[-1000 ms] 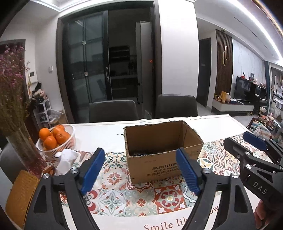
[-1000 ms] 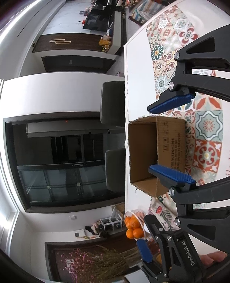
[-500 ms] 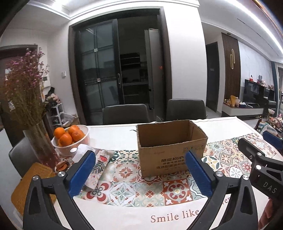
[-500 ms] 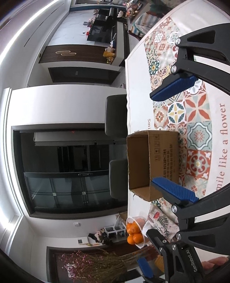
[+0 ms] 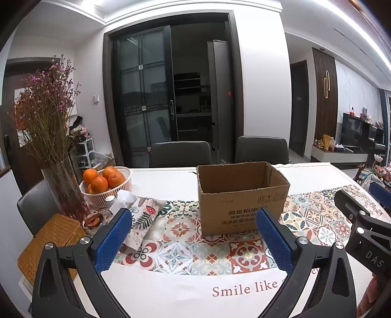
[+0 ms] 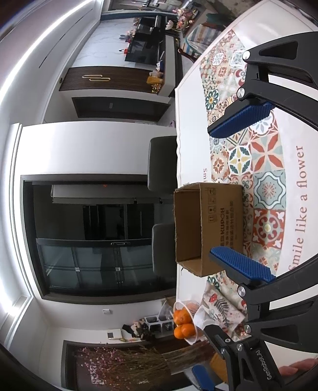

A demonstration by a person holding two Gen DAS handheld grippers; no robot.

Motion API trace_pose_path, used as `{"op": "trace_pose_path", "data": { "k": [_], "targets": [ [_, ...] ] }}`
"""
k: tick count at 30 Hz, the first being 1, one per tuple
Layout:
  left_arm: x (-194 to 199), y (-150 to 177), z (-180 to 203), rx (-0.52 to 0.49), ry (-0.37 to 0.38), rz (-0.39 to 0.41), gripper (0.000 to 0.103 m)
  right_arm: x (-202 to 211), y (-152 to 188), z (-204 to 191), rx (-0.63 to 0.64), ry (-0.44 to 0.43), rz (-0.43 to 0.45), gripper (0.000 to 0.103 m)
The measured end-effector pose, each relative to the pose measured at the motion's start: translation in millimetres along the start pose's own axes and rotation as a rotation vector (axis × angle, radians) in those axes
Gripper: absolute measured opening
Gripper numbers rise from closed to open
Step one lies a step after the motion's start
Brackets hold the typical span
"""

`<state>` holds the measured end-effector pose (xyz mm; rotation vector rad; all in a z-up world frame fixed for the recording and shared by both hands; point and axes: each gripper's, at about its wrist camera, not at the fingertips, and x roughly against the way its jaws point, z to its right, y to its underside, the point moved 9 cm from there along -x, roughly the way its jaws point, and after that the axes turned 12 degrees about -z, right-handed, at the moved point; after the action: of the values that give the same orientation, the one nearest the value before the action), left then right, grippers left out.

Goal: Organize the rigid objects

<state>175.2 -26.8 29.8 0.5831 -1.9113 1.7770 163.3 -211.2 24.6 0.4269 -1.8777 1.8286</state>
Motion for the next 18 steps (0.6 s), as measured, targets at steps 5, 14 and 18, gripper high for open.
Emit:
{"op": "trace_pose_path", "data": {
  "k": [5, 14, 18],
  "targets": [
    [4.8, 3.1, 0.8, -0.004, -0.005, -0.001, 0.103, 2.6, 5.1, 1.7, -0.011, -0.009, -0.006, 0.092],
    [12.0, 5.3, 3.3, -0.006, 0.000, 0.008, 0.103, 6.9, 7.9, 4.6, -0.019, -0.015, -0.004, 0.092],
    [12.2, 6.3, 2.7, -0.005, 0.005, 0.007, 0.103, 8.1, 8.4, 4.5, -0.017, -0.014, -0.005, 0.092]
  ]
}}
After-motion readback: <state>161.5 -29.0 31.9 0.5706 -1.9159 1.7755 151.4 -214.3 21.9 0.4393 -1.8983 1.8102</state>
